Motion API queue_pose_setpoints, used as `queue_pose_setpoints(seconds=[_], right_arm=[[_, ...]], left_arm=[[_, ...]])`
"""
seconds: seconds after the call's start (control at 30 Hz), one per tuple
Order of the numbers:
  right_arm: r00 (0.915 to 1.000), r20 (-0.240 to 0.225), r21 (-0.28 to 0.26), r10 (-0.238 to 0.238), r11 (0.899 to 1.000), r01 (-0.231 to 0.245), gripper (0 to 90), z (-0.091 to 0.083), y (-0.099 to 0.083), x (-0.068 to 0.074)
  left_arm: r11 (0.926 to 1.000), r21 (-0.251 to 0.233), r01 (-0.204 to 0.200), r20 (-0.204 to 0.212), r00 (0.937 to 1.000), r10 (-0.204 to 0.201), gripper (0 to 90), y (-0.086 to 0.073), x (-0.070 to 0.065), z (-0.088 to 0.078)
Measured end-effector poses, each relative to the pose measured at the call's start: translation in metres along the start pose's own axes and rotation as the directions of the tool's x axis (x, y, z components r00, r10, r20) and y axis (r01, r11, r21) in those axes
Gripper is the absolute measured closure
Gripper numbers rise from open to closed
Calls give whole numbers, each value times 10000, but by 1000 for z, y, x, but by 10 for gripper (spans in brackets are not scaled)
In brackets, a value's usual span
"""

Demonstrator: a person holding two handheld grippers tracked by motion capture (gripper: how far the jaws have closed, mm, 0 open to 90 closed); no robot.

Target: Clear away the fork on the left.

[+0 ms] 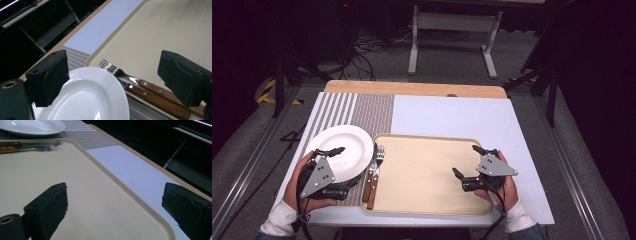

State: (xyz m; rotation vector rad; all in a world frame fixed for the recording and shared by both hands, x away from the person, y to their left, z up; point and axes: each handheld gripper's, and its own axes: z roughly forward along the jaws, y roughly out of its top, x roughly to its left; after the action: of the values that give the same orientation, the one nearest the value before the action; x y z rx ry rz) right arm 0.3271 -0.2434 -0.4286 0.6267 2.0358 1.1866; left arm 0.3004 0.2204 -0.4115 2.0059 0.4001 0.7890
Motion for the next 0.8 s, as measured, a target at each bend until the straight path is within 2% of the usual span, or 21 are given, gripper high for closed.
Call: queue_pose_setpoints(seconds=[0.33, 0.47, 0.53, 0.8], right_arm=[[10000, 9, 16, 31, 10000, -31, 70, 1, -1, 0], [10000, 35, 25, 34, 10000, -34, 68, 1, -1, 0], [10000, 21, 24, 59, 10000, -59, 67, 2, -2, 0], [9999, -32, 45, 120, 9999, -120, 67, 3, -3, -2]], left_arm=[[9996, 179, 224, -228, 9995, -220, 95, -19, 6, -10], [9994, 264, 230, -303, 9993, -222, 91, -25, 7, -12], [9991, 407, 116, -443, 9990, -98, 88, -29, 7, -13], [9970, 624, 461, -587, 9974, -425, 67, -44, 13, -19]])
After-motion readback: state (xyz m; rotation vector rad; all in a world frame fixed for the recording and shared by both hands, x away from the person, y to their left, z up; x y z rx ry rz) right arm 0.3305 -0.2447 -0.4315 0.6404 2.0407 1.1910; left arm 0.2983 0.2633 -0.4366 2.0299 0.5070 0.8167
